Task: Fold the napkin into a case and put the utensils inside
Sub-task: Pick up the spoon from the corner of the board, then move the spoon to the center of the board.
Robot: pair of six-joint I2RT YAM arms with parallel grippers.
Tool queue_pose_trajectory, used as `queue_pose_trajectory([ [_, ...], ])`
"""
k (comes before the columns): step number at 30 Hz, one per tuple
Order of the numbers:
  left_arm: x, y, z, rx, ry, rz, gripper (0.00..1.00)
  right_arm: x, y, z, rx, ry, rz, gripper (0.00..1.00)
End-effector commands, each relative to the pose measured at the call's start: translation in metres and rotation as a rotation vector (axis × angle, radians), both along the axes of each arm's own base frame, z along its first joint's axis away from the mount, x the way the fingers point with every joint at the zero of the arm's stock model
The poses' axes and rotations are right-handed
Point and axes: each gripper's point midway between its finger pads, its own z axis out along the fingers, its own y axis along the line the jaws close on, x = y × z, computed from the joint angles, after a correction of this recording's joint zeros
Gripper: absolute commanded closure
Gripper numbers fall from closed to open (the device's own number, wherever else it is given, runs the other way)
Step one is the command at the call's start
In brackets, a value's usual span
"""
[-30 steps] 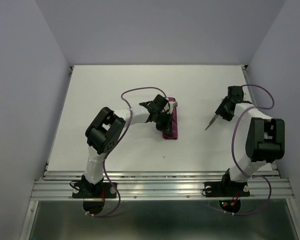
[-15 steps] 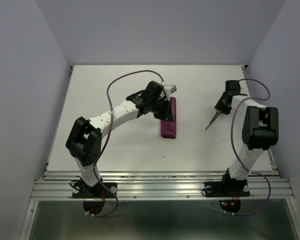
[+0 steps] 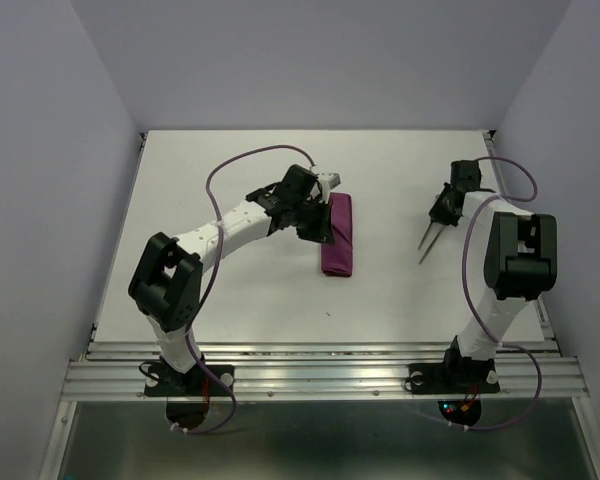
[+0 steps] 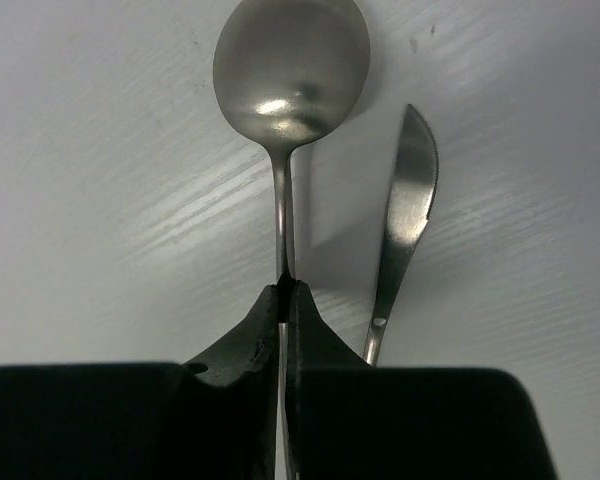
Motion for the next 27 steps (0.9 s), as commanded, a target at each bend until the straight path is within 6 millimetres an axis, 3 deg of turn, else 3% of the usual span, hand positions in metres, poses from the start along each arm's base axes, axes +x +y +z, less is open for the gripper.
queue_pose_trajectory([
  [1,0.004,0.011,0.025,-0.036,-0.058,0.022,1.00,0.014,0.016,0.060,0.058,-0.194,0.059,0.99],
  [2,0.006,0.013,0.025,-0.035,-0.059,0.027,1.00,0.013,0.027,0.073,0.101,-0.238,0.094,0.99],
  [7,0.008,0.017,0.023,-0.028,-0.059,0.033,1.00,0.006,0.061,0.100,0.249,-0.335,0.209,0.99],
  [9,0.008,0.018,0.021,-0.027,-0.059,0.033,1.00,0.006,0.086,0.114,0.358,-0.398,0.311,0.99],
  [11,0.008,0.017,0.019,-0.029,-0.055,0.029,1.00,-0.006,0.107,0.113,0.464,-0.403,0.397,0.99],
  [12,0.008,0.017,0.018,-0.028,-0.049,0.031,1.00,-0.002,0.114,0.122,0.503,-0.452,0.425,0.99],
  [14,0.007,0.017,0.016,-0.031,-0.046,0.025,1.00,-0.013,0.128,0.106,0.595,-0.426,0.459,0.99],
  [15,0.006,0.016,0.015,-0.034,-0.043,0.022,1.00,-0.015,0.139,0.113,0.672,-0.458,0.496,0.99],
  [17,0.005,0.017,0.013,-0.032,-0.039,0.019,1.00,-0.020,0.135,0.096,0.748,-0.432,0.457,0.96],
  [18,0.004,0.017,0.013,-0.033,-0.039,0.017,1.00,-0.024,0.132,0.085,0.784,-0.415,0.401,0.59],
  [19,0.004,0.018,0.013,-0.031,-0.038,0.020,1.00,-0.025,0.130,0.075,0.784,-0.397,0.374,0.42],
  [21,0.003,0.019,0.013,-0.033,-0.039,0.019,1.00,-0.026,0.117,0.051,0.709,-0.350,0.281,0.27],
  [27,0.003,0.019,0.009,-0.023,-0.040,0.012,1.00,-0.024,0.092,0.045,0.533,-0.308,0.220,0.33],
])
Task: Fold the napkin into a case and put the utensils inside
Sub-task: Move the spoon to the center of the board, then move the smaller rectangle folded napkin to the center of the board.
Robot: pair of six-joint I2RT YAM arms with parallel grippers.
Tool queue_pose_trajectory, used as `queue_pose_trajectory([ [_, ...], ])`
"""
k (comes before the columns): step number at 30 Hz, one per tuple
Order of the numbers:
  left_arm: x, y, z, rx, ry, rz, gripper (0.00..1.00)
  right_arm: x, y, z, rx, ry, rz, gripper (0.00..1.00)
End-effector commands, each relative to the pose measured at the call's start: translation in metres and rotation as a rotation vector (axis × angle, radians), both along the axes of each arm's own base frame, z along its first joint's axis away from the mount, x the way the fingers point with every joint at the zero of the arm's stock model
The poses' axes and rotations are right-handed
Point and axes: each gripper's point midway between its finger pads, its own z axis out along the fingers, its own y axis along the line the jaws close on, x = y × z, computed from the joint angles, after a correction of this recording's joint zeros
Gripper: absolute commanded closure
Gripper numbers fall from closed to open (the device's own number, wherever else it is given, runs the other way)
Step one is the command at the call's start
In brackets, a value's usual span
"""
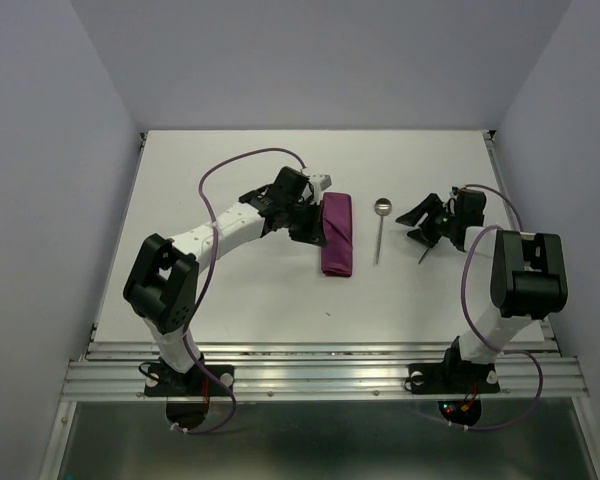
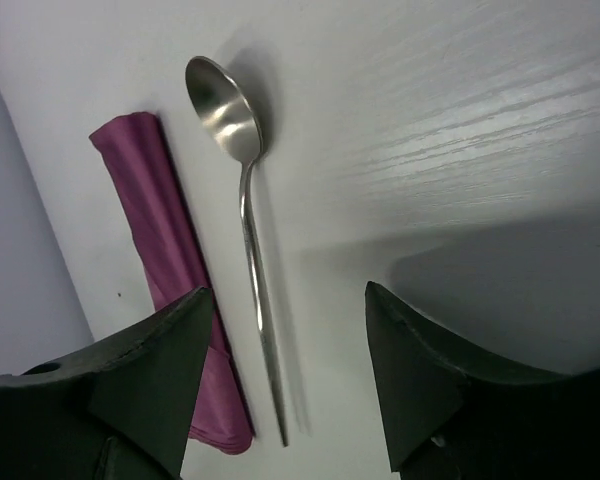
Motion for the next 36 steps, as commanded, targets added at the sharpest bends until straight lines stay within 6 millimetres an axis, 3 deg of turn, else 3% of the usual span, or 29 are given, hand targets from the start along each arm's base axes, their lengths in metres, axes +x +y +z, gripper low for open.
queue_pose_trajectory([
  [1,0.002,-0.001,0.020,-0.041,-0.057,-0.021,1.00,0.020,-0.022,0.029,-0.129,-0.093,-0.048,0.35],
  [3,0.003,-0.002,0.019,-0.043,-0.057,-0.019,1.00,0.019,-0.028,0.028,-0.176,-0.081,-0.052,0.40],
  [9,0.003,-0.003,0.019,-0.049,-0.049,-0.018,1.00,0.018,-0.013,0.031,-0.320,-0.067,0.002,0.49],
  [18,0.004,0.000,0.017,-0.033,-0.050,0.002,1.00,0.024,0.033,0.032,-0.632,-0.043,0.148,0.49],
  [28,0.001,0.002,0.012,-0.027,-0.043,0.006,1.00,0.030,0.050,0.017,-0.828,0.023,0.242,0.44],
  [36,0.000,0.007,0.011,-0.018,-0.048,0.024,1.00,0.049,0.081,0.021,-0.754,-0.044,0.346,0.72],
])
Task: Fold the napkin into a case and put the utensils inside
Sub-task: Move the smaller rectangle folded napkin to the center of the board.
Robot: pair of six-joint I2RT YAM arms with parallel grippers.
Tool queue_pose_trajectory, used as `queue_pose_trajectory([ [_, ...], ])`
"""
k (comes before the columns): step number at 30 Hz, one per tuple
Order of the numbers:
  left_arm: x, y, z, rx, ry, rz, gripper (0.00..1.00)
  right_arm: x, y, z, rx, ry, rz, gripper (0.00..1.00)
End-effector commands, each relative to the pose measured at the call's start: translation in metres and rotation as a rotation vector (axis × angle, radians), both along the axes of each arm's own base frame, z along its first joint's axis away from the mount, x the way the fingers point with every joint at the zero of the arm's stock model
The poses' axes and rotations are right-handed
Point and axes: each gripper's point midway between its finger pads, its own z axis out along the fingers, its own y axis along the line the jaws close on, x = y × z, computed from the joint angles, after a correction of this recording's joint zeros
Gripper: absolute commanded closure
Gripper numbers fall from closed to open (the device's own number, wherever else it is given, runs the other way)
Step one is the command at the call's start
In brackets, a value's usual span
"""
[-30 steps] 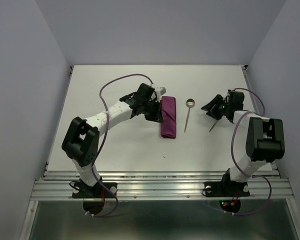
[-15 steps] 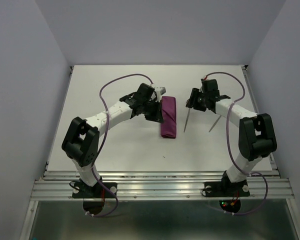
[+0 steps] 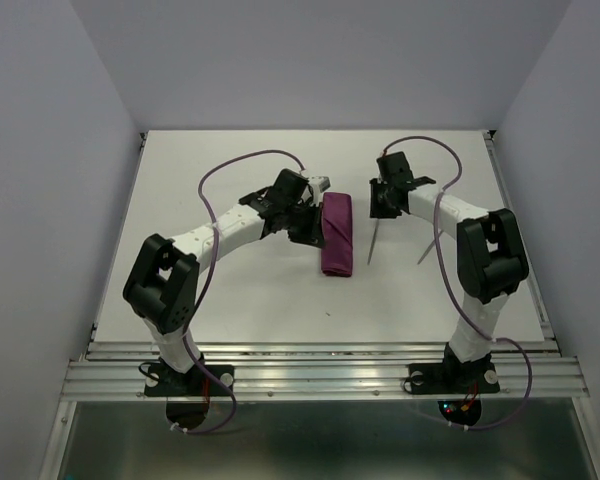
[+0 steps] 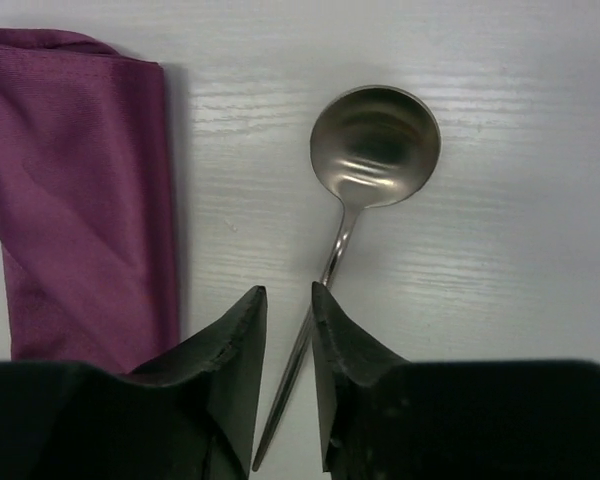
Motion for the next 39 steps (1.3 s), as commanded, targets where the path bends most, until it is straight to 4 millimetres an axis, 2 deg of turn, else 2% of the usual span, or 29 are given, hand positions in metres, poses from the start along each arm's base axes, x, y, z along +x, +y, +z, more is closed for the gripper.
queue_pose_trajectory([
  [1,-0.001,0.006,0.015,-0.025,-0.040,0.016,1.00,0.016,0.018,0.012,0.038,-0.034,0.079,0.73],
  [5,0.000,0.007,0.014,-0.024,-0.037,0.022,1.00,0.020,0.019,-0.017,0.018,0.029,0.073,0.76],
  [8,0.002,0.007,0.015,-0.026,-0.035,0.036,1.00,0.020,0.002,-0.036,-0.064,0.061,0.014,0.76],
  [11,0.009,0.006,0.018,-0.028,-0.038,0.044,1.00,0.018,-0.027,-0.044,-0.089,0.083,-0.090,0.76],
  [13,0.021,0.005,0.020,-0.018,-0.043,0.066,1.00,0.015,-0.039,-0.045,-0.069,0.092,-0.163,0.79],
  [15,0.032,0.006,0.019,-0.015,-0.032,0.094,1.00,0.011,-0.041,-0.041,-0.045,0.095,-0.174,0.79],
  [16,0.036,0.008,0.020,-0.020,-0.030,0.105,1.00,0.011,-0.036,-0.039,-0.022,0.097,-0.155,0.79],
  [18,0.046,0.015,0.022,-0.023,-0.028,0.147,1.00,0.011,-0.016,-0.036,0.040,0.097,-0.099,0.79],
  [21,0.056,0.028,0.030,-0.028,-0.043,0.212,1.00,0.013,0.007,-0.035,0.028,0.097,-0.044,0.79],
  [24,0.070,0.059,0.040,-0.027,-0.067,0.329,1.00,0.026,0.049,-0.042,0.027,0.103,0.033,0.79],
  [28,0.071,0.090,0.053,-0.044,-0.087,0.438,1.00,0.033,0.090,-0.046,0.044,0.107,0.103,0.79],
  [29,0.076,0.105,0.057,-0.044,-0.097,0.484,1.00,0.038,0.114,-0.044,0.053,0.091,0.143,0.79],
  [31,0.072,0.122,0.064,-0.051,-0.113,0.532,1.00,0.036,0.141,-0.042,0.059,0.090,0.206,0.79],
  [32,0.072,0.130,0.067,-0.052,-0.123,0.554,1.00,0.027,0.164,-0.049,0.052,0.098,0.259,0.79],
  [33,0.071,0.141,0.071,-0.056,-0.138,0.580,1.00,0.031,0.180,-0.038,0.058,0.069,0.291,0.79],
  [34,0.071,0.147,0.073,-0.053,-0.146,0.593,1.00,0.027,0.192,-0.036,0.052,0.058,0.344,0.79],
  [35,0.071,0.151,0.075,-0.055,-0.155,0.600,1.00,0.015,0.214,-0.034,0.065,0.058,0.411,0.79],
  [37,0.070,0.160,0.077,-0.046,-0.165,0.616,1.00,0.013,0.224,-0.026,0.043,0.025,0.451,0.79],
  [39,0.069,0.163,0.076,-0.037,-0.165,0.618,1.00,0.021,0.212,-0.017,0.000,-0.015,0.376,0.79],
])
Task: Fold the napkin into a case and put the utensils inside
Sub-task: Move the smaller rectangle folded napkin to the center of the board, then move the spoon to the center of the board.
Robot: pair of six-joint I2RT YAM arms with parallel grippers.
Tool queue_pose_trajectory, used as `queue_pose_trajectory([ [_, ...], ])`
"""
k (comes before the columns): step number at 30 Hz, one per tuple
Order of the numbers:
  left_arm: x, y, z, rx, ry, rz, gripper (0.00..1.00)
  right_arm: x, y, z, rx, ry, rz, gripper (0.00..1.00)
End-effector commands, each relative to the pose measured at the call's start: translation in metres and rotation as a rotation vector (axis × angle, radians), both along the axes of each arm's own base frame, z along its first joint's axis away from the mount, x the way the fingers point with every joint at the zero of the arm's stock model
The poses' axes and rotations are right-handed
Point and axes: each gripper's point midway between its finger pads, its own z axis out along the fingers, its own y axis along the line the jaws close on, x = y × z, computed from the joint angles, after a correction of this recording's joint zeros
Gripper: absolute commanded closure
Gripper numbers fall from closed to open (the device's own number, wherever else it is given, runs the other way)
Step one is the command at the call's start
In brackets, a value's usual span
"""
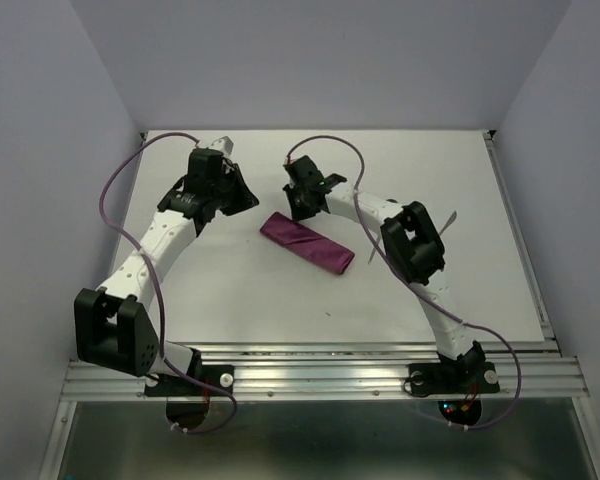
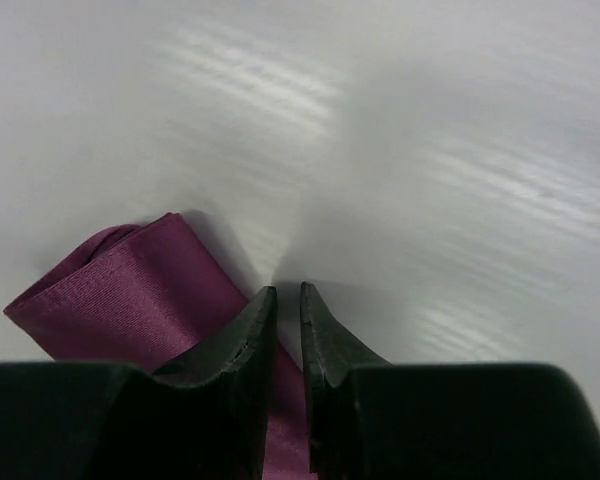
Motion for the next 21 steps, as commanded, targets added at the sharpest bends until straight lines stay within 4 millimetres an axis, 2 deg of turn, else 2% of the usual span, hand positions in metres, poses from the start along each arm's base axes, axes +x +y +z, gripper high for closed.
queue_pose_trajectory([
  [1,-0.004,0.008,-0.005,0.020,0.004,0.012,1.00,-0.010,-0.002,0.016,-0.064,-0.035,0.003,0.79],
  [2,-0.005,0.007,-0.006,0.019,0.006,0.009,1.00,-0.008,-0.005,0.022,-0.069,-0.058,-0.004,0.78],
  [3,-0.006,0.005,-0.007,0.010,0.005,-0.001,1.00,-0.004,-0.010,0.041,-0.068,-0.115,-0.023,0.78],
  [4,-0.007,0.004,-0.008,0.005,0.005,-0.007,1.00,-0.002,-0.013,0.050,-0.068,-0.142,-0.032,0.76],
  [5,-0.007,0.003,-0.009,-0.001,0.005,-0.012,1.00,0.003,-0.022,0.060,-0.070,-0.167,-0.060,0.76],
  [6,-0.006,0.002,-0.012,-0.004,0.008,-0.014,1.00,0.013,-0.038,0.079,-0.067,-0.204,-0.112,0.75],
  [9,-0.007,0.000,-0.016,-0.009,0.017,-0.026,1.00,0.020,-0.076,0.086,-0.090,-0.209,-0.198,0.72],
  [10,-0.007,0.000,-0.017,-0.008,0.021,-0.028,1.00,0.023,-0.101,0.084,-0.110,-0.201,-0.241,0.71],
  [13,-0.008,0.000,-0.018,-0.003,0.020,-0.034,1.00,0.021,-0.149,0.076,-0.172,-0.164,-0.329,0.59],
  [14,-0.009,0.000,-0.019,-0.002,0.022,-0.036,1.00,0.018,-0.164,0.071,-0.186,-0.138,-0.360,0.57],
  [15,-0.009,0.000,-0.018,-0.002,0.018,-0.039,1.00,0.011,-0.192,0.062,-0.203,-0.088,-0.418,0.53],
  [16,-0.008,0.000,-0.018,-0.001,0.018,-0.040,1.00,0.005,-0.204,0.057,-0.206,-0.065,-0.442,0.51],
  [17,-0.009,0.000,-0.018,0.000,0.019,-0.040,1.00,0.001,-0.222,0.064,-0.191,-0.059,-0.483,0.49],
  [18,-0.009,0.000,-0.019,0.000,0.021,-0.040,1.00,-0.018,-0.228,0.046,-0.184,0.002,-0.487,0.44],
  [20,-0.010,-0.001,-0.018,-0.007,0.016,-0.047,1.00,-0.037,-0.233,0.039,-0.170,0.035,-0.485,0.40],
  [21,-0.010,-0.003,-0.019,-0.015,0.017,-0.054,1.00,-0.043,-0.233,0.045,-0.154,0.025,-0.479,0.38],
])
